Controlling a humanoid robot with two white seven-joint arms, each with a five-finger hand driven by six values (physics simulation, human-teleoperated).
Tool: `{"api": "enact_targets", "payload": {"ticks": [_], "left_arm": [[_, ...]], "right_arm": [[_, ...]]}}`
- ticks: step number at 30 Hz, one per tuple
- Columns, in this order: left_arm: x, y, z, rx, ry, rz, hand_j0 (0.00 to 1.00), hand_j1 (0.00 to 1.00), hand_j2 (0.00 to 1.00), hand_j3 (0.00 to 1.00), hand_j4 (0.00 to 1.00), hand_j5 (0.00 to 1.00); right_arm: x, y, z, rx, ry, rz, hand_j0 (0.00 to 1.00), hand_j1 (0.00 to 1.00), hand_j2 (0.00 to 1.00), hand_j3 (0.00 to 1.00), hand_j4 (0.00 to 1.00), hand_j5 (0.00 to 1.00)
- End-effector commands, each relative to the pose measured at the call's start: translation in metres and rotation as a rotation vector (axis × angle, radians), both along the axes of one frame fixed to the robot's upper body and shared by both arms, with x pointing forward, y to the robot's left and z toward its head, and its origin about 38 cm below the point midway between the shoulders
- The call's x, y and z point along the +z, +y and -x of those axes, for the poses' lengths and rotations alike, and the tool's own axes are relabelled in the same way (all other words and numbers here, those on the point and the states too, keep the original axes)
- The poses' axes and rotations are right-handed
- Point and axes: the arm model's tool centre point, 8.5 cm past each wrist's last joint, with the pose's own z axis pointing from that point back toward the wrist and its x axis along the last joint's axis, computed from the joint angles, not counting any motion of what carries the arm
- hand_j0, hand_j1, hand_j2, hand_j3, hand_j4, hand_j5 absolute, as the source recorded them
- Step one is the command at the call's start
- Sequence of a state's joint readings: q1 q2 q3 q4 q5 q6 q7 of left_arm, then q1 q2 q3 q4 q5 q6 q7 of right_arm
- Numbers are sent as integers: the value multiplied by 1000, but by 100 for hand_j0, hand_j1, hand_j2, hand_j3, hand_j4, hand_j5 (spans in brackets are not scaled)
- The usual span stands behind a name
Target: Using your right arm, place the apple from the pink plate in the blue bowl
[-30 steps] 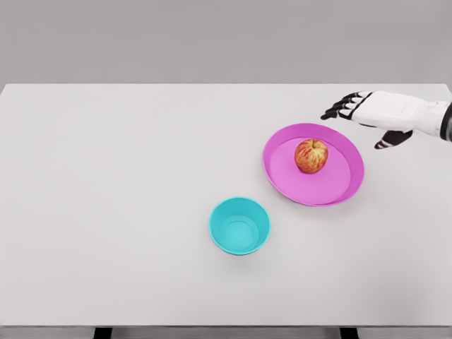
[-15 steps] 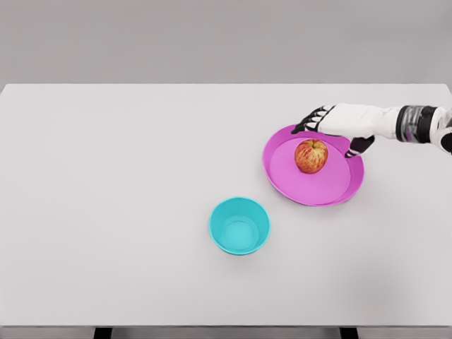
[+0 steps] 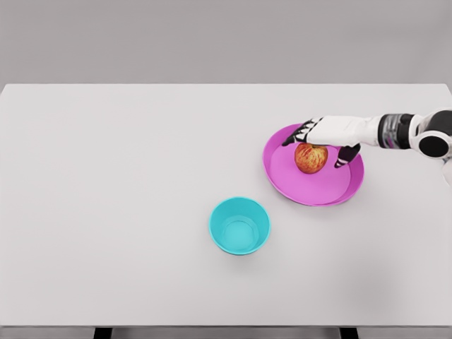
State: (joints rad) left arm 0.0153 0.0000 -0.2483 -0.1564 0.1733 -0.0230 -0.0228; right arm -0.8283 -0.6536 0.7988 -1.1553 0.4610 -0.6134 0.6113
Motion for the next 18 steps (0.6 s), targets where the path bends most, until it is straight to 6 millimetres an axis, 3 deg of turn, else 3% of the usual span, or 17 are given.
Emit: {"api": "enact_targets", "payload": {"ticks": [1, 9, 11, 12, 13, 18], "left_arm": [[0, 0, 0, 1, 0, 0, 100, 100, 100, 100, 100, 100], [0, 0, 0, 1, 0, 0, 100, 100, 100, 100, 100, 100], [0, 0, 0, 0, 0, 0, 100, 100, 100, 100, 100, 100], [0, 0, 0, 0, 0, 0, 100, 100, 100, 100, 100, 100], [0, 0, 0, 0, 0, 0, 100, 100, 100, 100, 100, 100], [0, 0, 0, 0, 0, 0, 100, 100, 100, 100, 100, 100]], "right_arm": [[-2, 1, 0, -1, 6, -3, 100, 100, 100, 100, 100, 100], [-5, 3, 2, 6, 15, 5, 100, 100, 100, 100, 100, 100], [-5, 3, 2, 6, 15, 5, 86, 86, 86, 86, 86, 86], [-5, 2, 2, 5, 15, 6, 69, 69, 69, 69, 69, 69], [-5, 2, 2, 5, 14, 7, 59, 59, 59, 59, 59, 59], [-5, 1, 2, 4, 14, 7, 46, 46, 46, 46, 46, 46]]}}
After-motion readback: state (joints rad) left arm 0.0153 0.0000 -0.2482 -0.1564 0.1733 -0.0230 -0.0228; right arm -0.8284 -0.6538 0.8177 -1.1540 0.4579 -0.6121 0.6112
